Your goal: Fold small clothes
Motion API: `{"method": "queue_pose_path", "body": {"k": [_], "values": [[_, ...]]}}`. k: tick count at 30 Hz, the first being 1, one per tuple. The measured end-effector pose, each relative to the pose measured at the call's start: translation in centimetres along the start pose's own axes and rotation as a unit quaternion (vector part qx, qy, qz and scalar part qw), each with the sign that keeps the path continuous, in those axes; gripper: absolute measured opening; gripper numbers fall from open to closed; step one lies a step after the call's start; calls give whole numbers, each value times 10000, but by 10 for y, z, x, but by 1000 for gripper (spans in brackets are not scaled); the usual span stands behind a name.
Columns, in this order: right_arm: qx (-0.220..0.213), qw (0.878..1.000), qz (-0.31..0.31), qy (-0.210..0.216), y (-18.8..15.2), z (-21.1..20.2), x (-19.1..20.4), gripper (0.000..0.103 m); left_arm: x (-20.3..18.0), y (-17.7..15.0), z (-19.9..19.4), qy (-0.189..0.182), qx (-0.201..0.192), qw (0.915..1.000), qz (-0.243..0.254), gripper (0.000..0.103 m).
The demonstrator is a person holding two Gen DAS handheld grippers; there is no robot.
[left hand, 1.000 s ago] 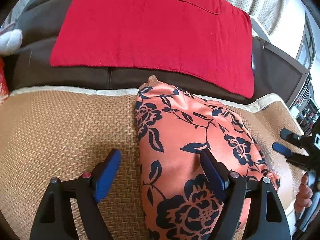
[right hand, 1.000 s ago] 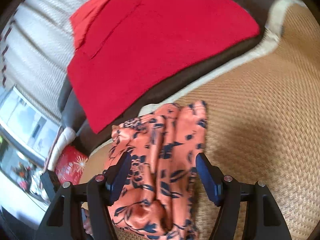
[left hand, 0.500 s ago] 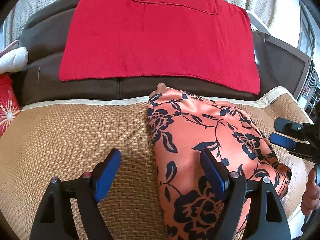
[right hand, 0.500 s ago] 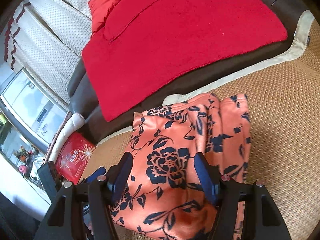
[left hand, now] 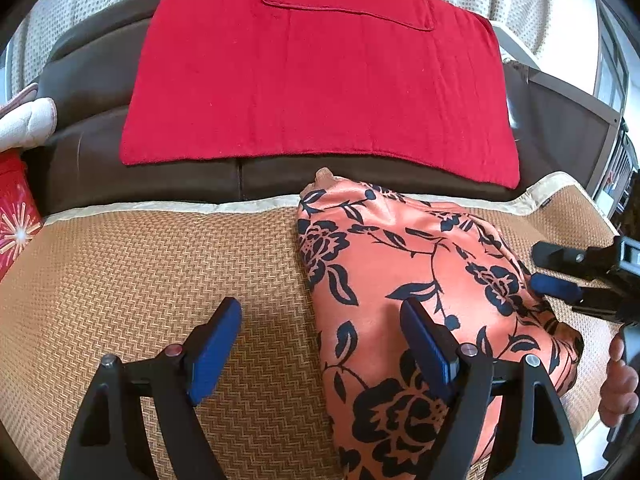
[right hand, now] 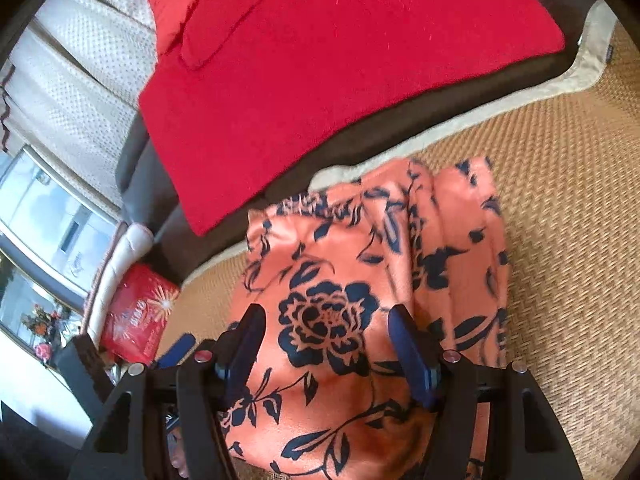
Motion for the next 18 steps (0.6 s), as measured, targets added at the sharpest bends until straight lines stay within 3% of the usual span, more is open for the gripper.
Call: {"method": "queue_pose_path", "body": {"k": [6, 14, 18], "values": [[-441, 9987, 271, -28, 14, -30, -22, 68, -5, 1, 2, -6, -23, 10000, -5, 82], [-512, 9963, 658, -191, 21, -51, -57, 72, -16, 2, 5, -275, -42, 9996, -100, 84], [-278, 9965, 727, -313, 19, -47, -68, 75, -27, 0, 9, -447, 35, 9990, 5, 84]]}}
Point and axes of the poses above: each gripper's, at about its wrist camera, not at the fingertips, and z roughly the way its jaws point, x to its left, y to its top, the point moved 4 cm from there along z, roughly the way its jaws point, and after that the axes turned 2 degrees about -x, right-handed, at the moved point
